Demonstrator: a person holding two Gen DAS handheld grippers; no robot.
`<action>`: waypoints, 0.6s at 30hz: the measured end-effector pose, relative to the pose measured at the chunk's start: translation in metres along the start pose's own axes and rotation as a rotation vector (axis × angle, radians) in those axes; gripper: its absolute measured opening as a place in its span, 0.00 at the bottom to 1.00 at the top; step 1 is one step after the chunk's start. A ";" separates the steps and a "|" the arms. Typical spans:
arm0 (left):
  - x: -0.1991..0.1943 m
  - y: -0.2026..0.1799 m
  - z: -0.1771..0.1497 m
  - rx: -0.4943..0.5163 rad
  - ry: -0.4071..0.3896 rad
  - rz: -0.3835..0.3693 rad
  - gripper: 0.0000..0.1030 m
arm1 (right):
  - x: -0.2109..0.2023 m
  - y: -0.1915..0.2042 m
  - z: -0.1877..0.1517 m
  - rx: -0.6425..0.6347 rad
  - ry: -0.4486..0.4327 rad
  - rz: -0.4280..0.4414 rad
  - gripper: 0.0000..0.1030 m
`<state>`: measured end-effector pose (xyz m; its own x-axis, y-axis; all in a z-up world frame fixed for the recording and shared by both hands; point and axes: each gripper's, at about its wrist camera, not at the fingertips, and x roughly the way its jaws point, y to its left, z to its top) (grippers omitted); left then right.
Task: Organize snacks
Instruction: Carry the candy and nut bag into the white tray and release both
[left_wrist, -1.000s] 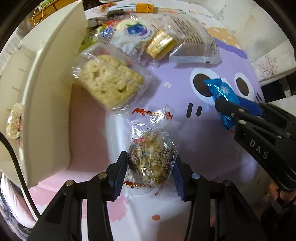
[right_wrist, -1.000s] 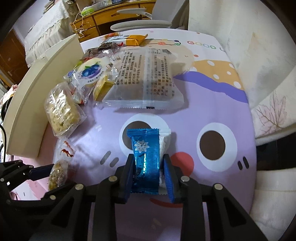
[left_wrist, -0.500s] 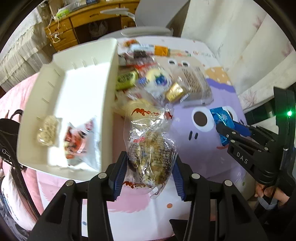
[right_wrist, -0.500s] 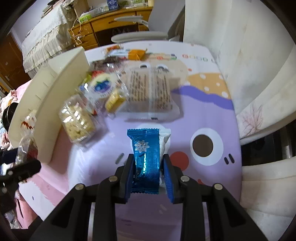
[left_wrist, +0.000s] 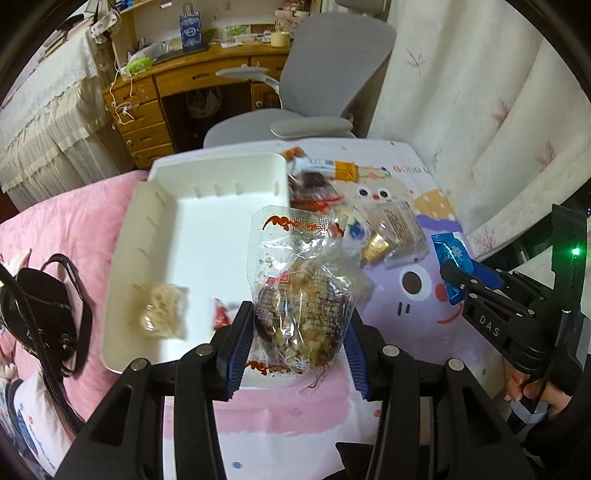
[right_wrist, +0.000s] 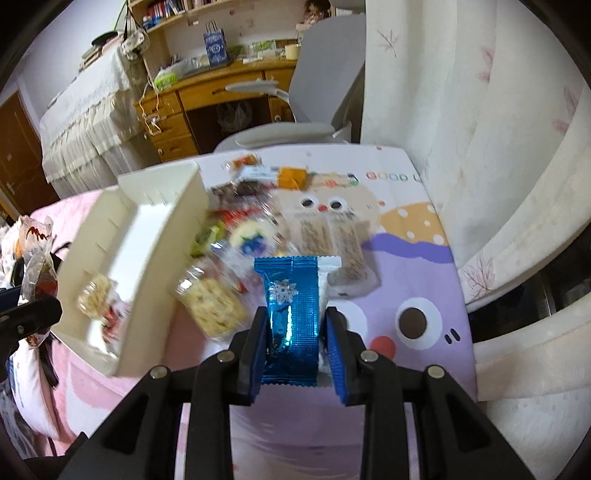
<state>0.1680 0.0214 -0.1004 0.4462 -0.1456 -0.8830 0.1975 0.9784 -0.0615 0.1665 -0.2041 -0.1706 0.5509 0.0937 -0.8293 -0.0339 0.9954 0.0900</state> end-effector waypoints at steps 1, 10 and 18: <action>-0.004 0.006 0.001 0.003 -0.008 0.000 0.44 | -0.003 0.007 0.002 0.004 -0.010 0.006 0.29; -0.027 0.065 0.001 0.013 -0.071 -0.013 0.44 | -0.023 0.071 0.012 -0.004 -0.085 0.063 0.29; -0.031 0.109 -0.005 0.043 -0.085 -0.043 0.44 | -0.030 0.125 0.010 -0.027 -0.138 0.111 0.29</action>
<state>0.1713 0.1330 -0.0821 0.5082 -0.2013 -0.8374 0.2546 0.9639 -0.0772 0.1545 -0.0826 -0.1289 0.6514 0.2007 -0.7317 -0.1220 0.9795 0.1600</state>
